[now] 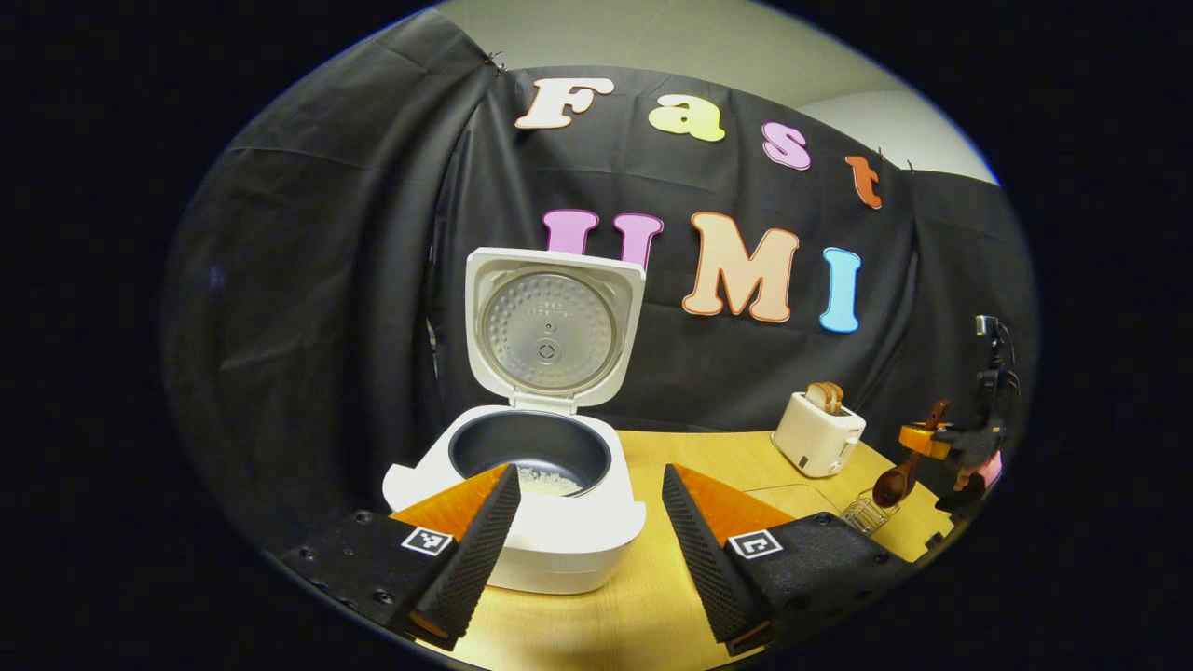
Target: Close the left gripper, press the button to open the rice cooker; take a wooden spoon from the chopstick holder with the right hand, scoop a spoonful of rice and pour it into the rice cooker, then put the wooden spoon back into the chopstick holder.
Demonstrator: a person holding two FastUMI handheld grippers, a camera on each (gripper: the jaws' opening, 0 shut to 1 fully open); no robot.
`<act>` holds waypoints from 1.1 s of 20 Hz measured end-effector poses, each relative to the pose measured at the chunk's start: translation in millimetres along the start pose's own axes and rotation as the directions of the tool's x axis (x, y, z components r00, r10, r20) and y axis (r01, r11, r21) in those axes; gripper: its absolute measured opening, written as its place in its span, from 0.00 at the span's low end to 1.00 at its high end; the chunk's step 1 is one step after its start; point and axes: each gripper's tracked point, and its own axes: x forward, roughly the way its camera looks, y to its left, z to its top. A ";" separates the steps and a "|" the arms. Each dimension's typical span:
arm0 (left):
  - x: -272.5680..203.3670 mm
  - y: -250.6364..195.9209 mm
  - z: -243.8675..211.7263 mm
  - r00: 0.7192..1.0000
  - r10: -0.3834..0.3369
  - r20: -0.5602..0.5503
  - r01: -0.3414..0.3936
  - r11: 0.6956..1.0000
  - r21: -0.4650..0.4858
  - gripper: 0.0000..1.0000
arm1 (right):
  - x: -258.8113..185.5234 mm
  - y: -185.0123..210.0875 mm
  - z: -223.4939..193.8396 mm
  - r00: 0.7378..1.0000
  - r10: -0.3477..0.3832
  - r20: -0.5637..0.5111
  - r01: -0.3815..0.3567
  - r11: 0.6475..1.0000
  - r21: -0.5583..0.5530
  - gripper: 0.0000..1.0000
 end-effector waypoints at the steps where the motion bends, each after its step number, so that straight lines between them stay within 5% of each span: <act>1: -1.5 1.5 1.2 1.000 0.007 0.003 -0.007 1.000 0.005 0.91 | 2.2 1.3 -7.4 1.000 0.006 -0.010 -0.005 1.000 0.004 0.19; 8: -6.9 5.3 4.5 0.999 0.035 0.009 -0.035 0.999 0.009 0.91 | 11.5 6.2 -58.5 0.994 0.032 -0.101 -0.030 0.999 0.015 0.19; 15: -3.7 -12.4 13.3 1.000 -0.021 0.019 0.020 0.999 0.038 0.91 | 2.7 -5.3 -63.5 0.992 0.038 -0.118 -0.034 0.999 0.033 0.24; 16: -3.4 -14.5 14.7 0.999 -0.028 0.021 0.027 0.999 0.039 0.91 | 0.7 -7.3 -65.4 0.991 0.038 -0.128 -0.034 0.999 0.034 0.38; 17: -2.9 -16.4 16.5 0.999 -0.035 0.023 0.034 0.999 0.040 0.91 | -3.6 -10.6 -64.9 0.991 0.037 -0.130 -0.033 0.999 0.032 0.31; 22: 1.3 -23.1 23.6 0.997 -0.073 0.030 0.072 0.997 0.025 0.91 | -24.3 -36.5 -33.4 0.998 -0.012 -0.066 0.014 0.999 0.039 0.69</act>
